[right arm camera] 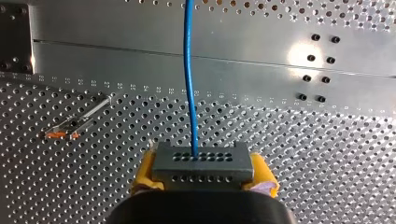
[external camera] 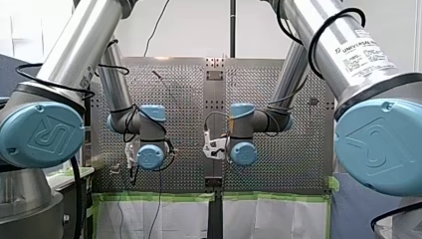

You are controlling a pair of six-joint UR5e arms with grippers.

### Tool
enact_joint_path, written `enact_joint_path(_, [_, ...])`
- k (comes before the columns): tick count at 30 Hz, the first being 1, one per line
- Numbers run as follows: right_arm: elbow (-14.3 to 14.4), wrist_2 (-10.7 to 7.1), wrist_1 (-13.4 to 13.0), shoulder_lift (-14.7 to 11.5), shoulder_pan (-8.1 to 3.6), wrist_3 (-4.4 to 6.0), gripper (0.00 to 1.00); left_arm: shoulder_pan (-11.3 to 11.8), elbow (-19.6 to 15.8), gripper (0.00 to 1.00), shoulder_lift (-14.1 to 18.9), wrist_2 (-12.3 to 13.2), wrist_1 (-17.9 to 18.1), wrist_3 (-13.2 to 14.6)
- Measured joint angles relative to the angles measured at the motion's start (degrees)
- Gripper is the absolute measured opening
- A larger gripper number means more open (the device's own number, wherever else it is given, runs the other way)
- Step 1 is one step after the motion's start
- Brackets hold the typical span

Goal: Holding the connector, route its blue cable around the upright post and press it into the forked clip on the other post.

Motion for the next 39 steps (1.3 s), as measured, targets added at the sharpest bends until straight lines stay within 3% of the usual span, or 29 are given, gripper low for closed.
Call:
enact_joint_path(3, [-0.2, -0.07, 0.2, 0.2, 0.15, 0.16, 0.00, -0.3, -0.3, 0.00, -0.3, -0.2, 0.4, 0.3])
enact_joint_path(6, [-1.1, -0.20, 1.2, 1.1, 1.14, 1.14, 0.00, -1.0, -0.6, 0.00, -1.4, -0.4, 1.4, 1.4])
enact_joint_path(10, [-3.2, -0.26, 3.2, 3.2, 2.33, 3.17, 0.00, -1.3, -0.8, 0.00, -2.5, -0.4, 3.3, 3.3])
enact_joint_path(16, [-5.7, -0.26, 6.4, 6.4, 2.61, 5.88, 0.00, -1.4, -0.8, 0.00, -2.8, -0.4, 6.3, 5.9])
enact_joint_path(22, [-6.1, -0.27, 9.3, 8.4, 2.63, 6.38, 0.00, -1.4, -0.8, 0.00, -2.8, -0.4, 9.3, 6.4])
enact_joint_path(28, [-6.2, -0.26, 10.3, 8.7, 2.63, 6.39, 0.00, -1.3, -0.9, 0.00, -2.9, -0.3, 12.0, 6.3])
enact_joint_path(32, [-6.8, -0.01, 11.4, 8.1, 2.62, 6.11, 0.00, -1.2, -0.3, 0.00, -2.2, 0.8, 11.6, 5.1])
enact_joint_path(39, [-7.2, 0.17, 14.6, 5.0, 2.85, 8.46, 0.00, -0.6, 0.1, 0.00, 0.9, 2.1, 8.5, 2.2])
